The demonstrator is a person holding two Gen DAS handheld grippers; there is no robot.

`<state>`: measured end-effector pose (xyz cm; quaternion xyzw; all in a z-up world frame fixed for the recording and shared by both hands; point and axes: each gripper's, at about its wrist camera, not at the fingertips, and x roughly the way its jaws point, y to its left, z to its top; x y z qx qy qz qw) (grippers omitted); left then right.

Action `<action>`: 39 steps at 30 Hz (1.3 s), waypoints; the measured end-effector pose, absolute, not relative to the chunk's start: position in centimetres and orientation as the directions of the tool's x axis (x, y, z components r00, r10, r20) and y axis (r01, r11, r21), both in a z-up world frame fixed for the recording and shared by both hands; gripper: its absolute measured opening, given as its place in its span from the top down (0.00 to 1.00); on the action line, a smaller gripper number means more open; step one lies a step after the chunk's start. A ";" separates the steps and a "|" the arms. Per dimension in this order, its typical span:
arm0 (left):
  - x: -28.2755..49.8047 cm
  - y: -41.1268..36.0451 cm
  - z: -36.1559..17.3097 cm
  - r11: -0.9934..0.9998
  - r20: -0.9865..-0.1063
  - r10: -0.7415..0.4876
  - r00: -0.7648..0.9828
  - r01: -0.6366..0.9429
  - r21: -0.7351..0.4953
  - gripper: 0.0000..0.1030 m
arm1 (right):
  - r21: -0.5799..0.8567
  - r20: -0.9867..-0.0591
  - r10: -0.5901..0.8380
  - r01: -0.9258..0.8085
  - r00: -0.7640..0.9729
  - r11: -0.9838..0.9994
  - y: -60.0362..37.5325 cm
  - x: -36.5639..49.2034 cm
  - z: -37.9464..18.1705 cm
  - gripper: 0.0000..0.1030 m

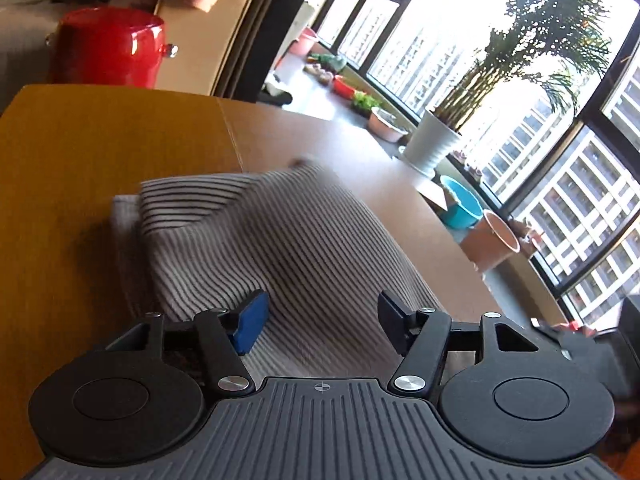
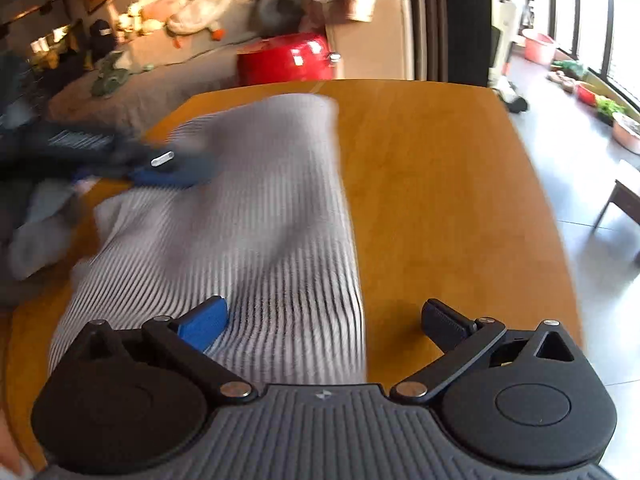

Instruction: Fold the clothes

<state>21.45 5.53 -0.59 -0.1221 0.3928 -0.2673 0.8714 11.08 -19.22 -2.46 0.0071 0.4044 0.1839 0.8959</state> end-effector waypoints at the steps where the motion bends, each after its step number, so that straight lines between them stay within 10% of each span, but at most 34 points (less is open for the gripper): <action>1: 21.6 5.4 -0.6 0.829 -0.617 -0.559 0.553 0.374 -0.415 0.35 | 0.166 -0.719 0.345 -0.332 0.604 0.928 -18.8 10.6 -2.5 0.00; 12: 20.7 5.7 -0.4 0.832 -0.614 -0.555 0.561 0.379 -0.406 0.26 | 0.114 -0.674 0.324 -0.340 0.664 0.933 -18.5 9.7 0.6 0.03; 17: 20.6 5.7 -0.2 0.837 -0.615 -0.548 0.567 0.374 -0.401 0.25 | 0.149 -0.583 0.473 -0.486 0.660 0.861 -16.6 8.3 3.8 0.55; 39: 16.6 9.0 1.8 0.897 -0.619 -0.442 0.649 0.324 -0.300 0.13 | -0.117 -0.684 0.566 -0.835 0.461 0.538 -11.1 3.4 2.7 0.17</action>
